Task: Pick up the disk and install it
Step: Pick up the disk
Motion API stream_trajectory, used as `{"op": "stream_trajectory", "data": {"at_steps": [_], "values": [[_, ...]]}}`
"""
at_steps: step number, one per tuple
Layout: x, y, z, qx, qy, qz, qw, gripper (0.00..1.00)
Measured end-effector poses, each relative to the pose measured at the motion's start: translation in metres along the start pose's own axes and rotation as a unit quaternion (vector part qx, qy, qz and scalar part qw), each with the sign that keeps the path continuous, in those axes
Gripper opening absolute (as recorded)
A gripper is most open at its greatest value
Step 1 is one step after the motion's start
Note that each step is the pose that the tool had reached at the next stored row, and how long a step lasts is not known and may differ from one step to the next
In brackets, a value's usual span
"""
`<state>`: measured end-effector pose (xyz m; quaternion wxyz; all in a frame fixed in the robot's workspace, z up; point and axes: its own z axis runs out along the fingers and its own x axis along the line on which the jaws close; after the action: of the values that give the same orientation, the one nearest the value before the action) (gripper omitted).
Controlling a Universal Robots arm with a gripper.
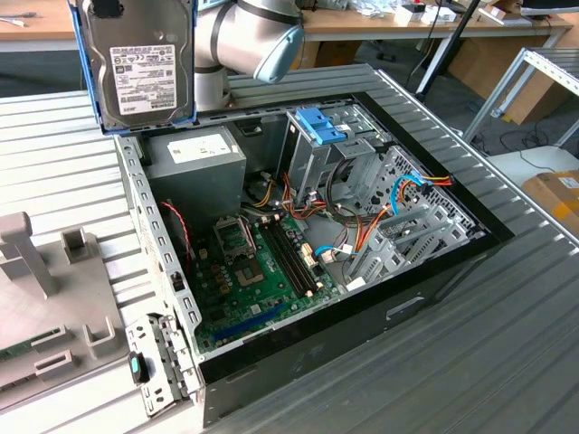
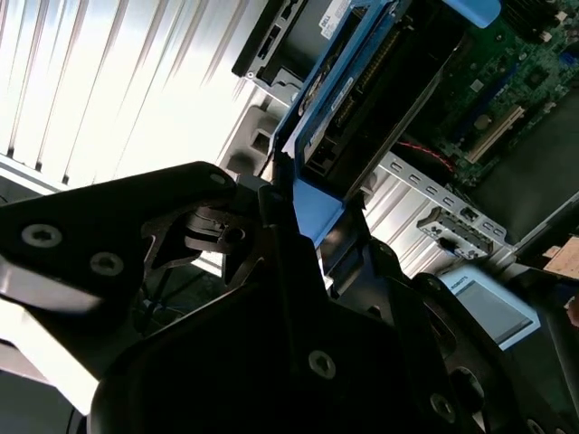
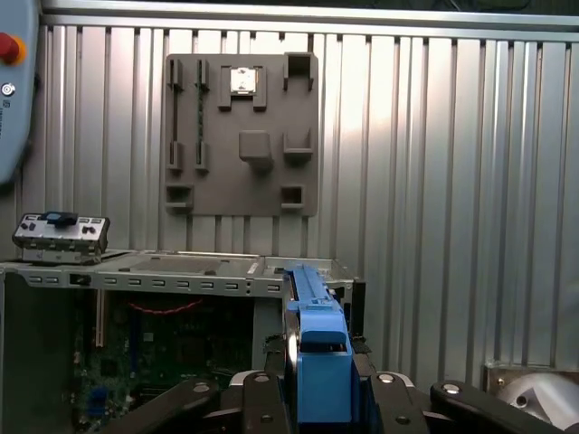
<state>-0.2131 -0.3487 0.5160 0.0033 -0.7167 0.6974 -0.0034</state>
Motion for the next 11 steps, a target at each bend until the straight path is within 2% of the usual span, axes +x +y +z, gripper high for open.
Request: {"op": "stream_trajectory", "data": {"at_steps": [2, 8, 11], "values": [[0.0001, -0.0086, 0.0001, 0.0000, 0.0000, 0.000, 1.0000, 0.36], [0.0003, -0.0138, 0.0001, 0.0000, 0.0000, 0.000, 1.0000, 0.36], [0.0007, -0.0289, 0.0003, 0.0000, 0.0000, 0.000, 1.0000, 0.36]]}}
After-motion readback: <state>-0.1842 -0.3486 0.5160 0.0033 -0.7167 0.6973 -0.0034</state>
